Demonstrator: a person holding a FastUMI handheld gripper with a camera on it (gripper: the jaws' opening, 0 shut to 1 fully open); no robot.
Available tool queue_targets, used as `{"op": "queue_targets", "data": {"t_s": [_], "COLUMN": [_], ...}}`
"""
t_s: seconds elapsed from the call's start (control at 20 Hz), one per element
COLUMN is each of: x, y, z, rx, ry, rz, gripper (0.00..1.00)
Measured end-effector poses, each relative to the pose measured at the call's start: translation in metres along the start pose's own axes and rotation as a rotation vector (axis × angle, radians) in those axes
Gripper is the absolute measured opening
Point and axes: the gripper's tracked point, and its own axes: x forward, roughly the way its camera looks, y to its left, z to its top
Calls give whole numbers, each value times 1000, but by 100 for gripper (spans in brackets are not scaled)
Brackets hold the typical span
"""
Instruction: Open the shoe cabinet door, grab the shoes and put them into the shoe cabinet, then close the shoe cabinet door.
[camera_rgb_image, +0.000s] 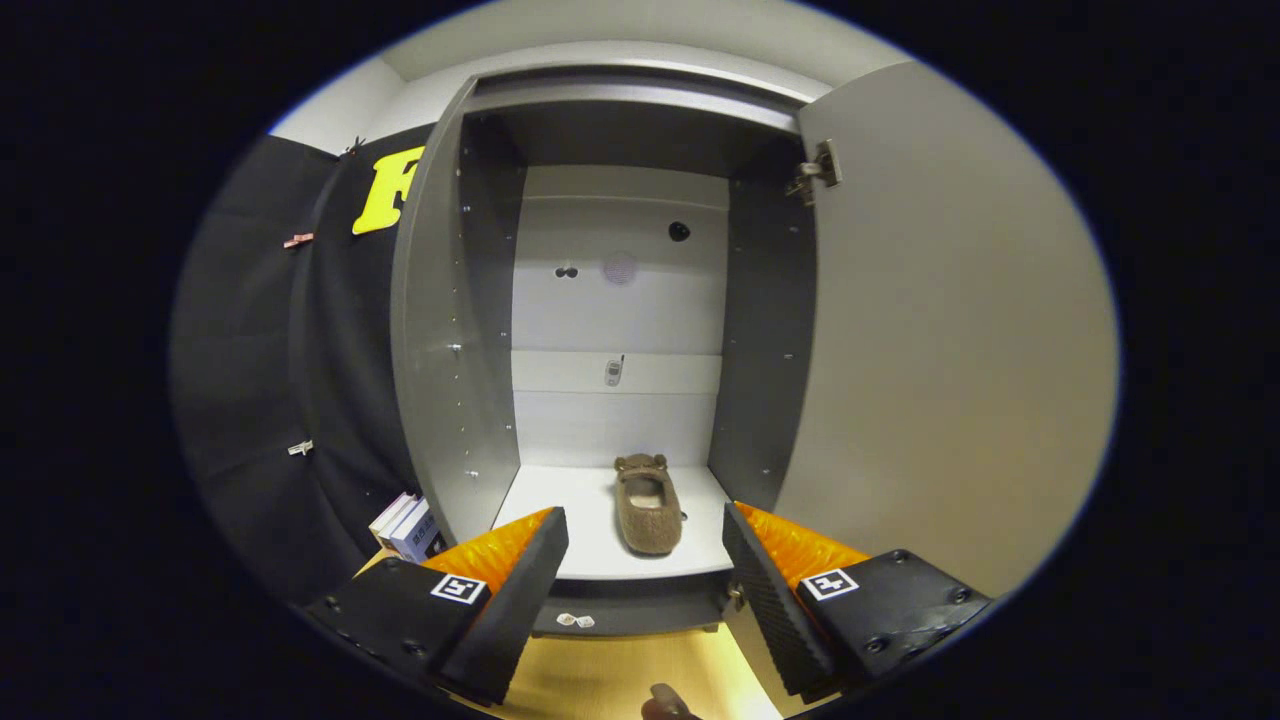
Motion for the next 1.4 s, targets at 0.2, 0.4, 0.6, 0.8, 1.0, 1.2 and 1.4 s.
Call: {"op": "queue_targets", "data": {"t_s": [0.2, 0.4, 0.6, 0.8, 1.0, 1.2, 1.4], "x": [-57, -116, -174, -207, -211, -198, -160], "y": [-24, -56, -103, -168, -233, -288, -316], "z": [-4, -11, -14, -25, -31, -45, -56], "rx": [20, 29, 73, 71, 96, 130, 163], "ry": [-14, -27, -56, -74, -100, -94, -78], "rz": [-14, -57, -88, -125, -127, -105, -60], "gripper": [98, 98, 98, 98, 98, 98, 98]}}
